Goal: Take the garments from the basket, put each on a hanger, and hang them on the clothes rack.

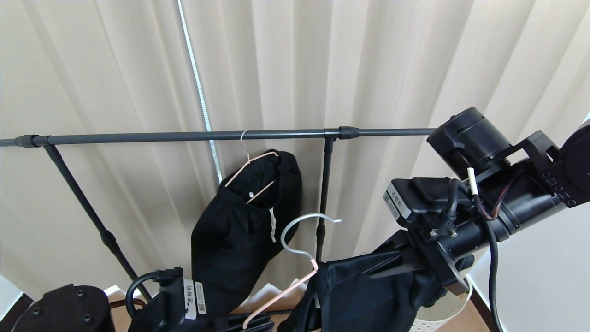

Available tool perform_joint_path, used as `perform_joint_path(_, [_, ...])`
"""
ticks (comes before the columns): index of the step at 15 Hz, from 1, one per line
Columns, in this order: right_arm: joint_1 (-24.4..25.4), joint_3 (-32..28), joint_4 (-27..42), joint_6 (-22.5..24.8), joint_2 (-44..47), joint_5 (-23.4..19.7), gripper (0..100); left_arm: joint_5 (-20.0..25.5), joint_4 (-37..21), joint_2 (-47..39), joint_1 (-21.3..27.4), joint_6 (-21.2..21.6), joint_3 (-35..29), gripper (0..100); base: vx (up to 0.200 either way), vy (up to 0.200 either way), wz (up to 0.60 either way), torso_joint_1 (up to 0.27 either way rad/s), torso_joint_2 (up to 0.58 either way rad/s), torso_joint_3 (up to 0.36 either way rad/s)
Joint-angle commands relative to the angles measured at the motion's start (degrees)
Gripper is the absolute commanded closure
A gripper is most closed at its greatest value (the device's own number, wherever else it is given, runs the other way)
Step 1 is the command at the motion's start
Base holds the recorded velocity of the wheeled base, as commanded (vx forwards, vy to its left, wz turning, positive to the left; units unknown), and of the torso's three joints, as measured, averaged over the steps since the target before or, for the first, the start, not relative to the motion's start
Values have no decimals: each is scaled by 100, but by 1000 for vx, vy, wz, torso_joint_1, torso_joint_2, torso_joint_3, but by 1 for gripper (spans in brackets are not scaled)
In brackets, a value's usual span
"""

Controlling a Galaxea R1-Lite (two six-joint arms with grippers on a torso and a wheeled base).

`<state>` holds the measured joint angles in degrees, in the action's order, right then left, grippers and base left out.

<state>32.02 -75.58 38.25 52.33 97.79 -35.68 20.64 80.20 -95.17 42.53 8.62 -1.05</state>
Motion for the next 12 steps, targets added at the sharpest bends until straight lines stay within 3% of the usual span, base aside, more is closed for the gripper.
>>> perform_joint_path(1, [-3, 35, -11, 5, -23, 0, 100, 2, -5, -45, 9, -1, -27, 100, 0, 0, 0, 0, 0, 0])
perform_joint_path(6, [-3, 114, -29, 5, -94, 0, 100, 2, -5, -98, 18, 8, -1, 100, 0, 0, 0, 0, 0, 0])
perform_joint_path(7, [-3, 114, -29, 5, -94, -9, 100, 2, -5, -98, 9, 8, 17, 0, 0, 0, 0, 0, 0, 0])
perform_joint_path(12, [-21, 114, -37, 5, -182, 0, 100, -16, -5, -80, -17, -1, 35, 0, 0, 0, 0, 0, 0, 0])
